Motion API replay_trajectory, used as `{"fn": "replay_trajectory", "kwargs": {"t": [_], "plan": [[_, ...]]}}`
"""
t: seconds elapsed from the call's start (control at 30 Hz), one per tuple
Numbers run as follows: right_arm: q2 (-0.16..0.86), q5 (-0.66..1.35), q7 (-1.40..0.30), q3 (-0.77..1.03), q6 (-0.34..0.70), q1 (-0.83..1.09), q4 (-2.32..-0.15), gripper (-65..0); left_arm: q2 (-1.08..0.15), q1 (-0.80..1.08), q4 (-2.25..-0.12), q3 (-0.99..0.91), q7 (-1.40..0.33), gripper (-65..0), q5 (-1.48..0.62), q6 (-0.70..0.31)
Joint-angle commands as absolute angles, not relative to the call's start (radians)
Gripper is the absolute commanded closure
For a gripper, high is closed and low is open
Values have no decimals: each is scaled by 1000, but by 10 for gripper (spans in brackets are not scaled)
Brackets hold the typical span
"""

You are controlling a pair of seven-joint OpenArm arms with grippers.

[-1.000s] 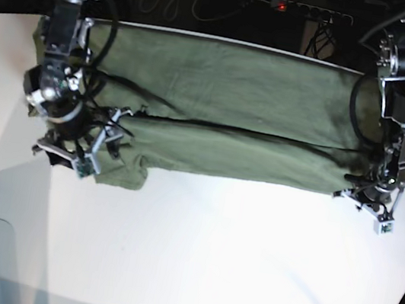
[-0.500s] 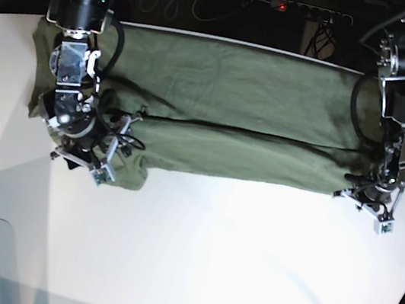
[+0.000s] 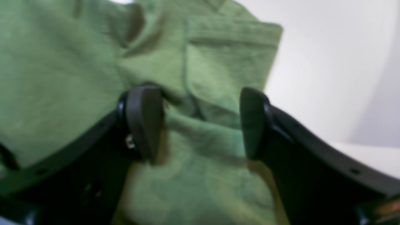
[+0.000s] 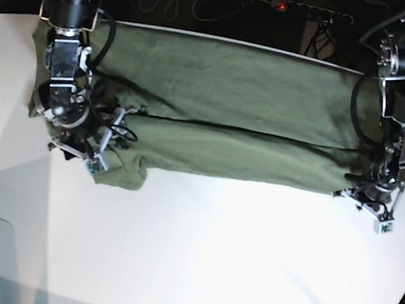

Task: Layout the t-shirt on the table in an organized manner, then fold the t-shirt properly
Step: 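Hold the folded layer with both grippers and press it flat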

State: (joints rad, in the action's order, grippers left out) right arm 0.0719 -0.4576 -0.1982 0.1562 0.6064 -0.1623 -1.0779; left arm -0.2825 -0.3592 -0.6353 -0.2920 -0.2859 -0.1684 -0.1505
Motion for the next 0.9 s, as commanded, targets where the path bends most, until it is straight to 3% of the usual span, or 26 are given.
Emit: {"fn": "replay_trajectory", "kwargs": {"t": [0.0, 0.2, 0.73, 0.87], "plan": [[77, -452, -185, 157, 605, -179, -1089, -364, -294, -374, -642, -294, -300, -1, -165, -147], [77, -452, -185, 151, 526, -179, -1090, -365, -294, -374, -642, -294, -300, -1, -165, -147], [79, -452, -185, 153, 461, -206, -1055, -360, -294, -374, -642, -294, -300, -1, -165, -147], [79, -452, -185, 151, 461, -225, -1050, -300, -294, -372, -642, -294, -300, -1, -165, -147]]}}
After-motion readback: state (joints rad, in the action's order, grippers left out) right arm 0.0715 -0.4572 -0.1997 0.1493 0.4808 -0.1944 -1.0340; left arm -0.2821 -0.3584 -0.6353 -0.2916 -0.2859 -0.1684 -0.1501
